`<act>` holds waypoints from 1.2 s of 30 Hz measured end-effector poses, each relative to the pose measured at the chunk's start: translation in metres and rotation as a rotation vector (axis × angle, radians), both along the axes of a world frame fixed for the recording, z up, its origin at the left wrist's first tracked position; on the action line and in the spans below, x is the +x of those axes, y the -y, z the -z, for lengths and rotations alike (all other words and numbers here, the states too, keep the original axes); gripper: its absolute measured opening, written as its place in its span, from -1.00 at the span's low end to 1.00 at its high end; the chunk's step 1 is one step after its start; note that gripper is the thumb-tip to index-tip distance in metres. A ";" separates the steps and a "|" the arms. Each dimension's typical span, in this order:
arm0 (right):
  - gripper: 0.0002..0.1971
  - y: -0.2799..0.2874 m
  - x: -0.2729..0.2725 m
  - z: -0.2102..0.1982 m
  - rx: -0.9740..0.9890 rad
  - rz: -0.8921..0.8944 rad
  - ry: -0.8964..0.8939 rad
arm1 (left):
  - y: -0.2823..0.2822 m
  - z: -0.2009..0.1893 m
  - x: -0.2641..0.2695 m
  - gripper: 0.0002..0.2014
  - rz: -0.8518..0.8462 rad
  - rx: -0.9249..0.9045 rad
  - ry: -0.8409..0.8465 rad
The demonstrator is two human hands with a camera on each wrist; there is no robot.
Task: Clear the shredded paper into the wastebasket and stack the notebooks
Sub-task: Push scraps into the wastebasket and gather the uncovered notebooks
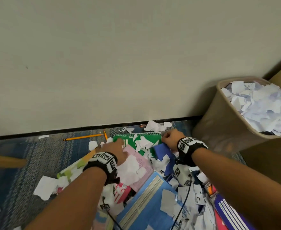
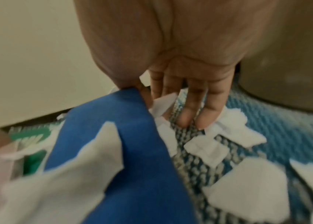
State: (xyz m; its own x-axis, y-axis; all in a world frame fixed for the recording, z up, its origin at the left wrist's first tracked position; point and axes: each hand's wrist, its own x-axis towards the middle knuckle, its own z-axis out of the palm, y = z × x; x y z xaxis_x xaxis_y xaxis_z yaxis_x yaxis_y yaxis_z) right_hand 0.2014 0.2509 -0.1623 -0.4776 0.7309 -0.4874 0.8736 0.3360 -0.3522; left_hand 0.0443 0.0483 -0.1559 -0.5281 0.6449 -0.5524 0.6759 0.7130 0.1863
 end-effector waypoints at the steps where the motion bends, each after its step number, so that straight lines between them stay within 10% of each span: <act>1: -0.78 0.000 -0.001 -0.003 0.031 -0.041 0.027 | 0.002 0.000 0.000 -0.56 -0.006 -0.010 -0.015; 6: -0.60 0.010 -0.015 -0.011 0.182 -0.288 0.071 | 0.005 0.003 -0.003 -0.48 -0.166 -0.020 -0.149; 12: -0.40 0.017 -0.024 -0.011 -0.035 -0.142 -0.044 | 0.002 0.012 -0.006 -0.44 -0.330 0.041 -0.016; 23: -0.66 -0.003 -0.002 -0.074 -0.103 -0.127 -0.367 | 0.015 -0.031 -0.019 -0.68 -0.415 0.540 0.231; 36: -0.76 0.026 0.006 -0.130 0.277 -0.462 -0.413 | 0.030 -0.098 -0.005 -0.59 0.065 0.518 -0.358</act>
State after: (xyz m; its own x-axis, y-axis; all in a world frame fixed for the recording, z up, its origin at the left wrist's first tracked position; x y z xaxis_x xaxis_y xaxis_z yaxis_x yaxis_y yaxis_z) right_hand 0.2078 0.2253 -0.0327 -0.8779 0.4783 -0.0218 0.4305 0.7686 -0.4732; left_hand 0.0395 0.0181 -0.0578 -0.5729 0.8184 0.0438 0.7993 0.5461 0.2509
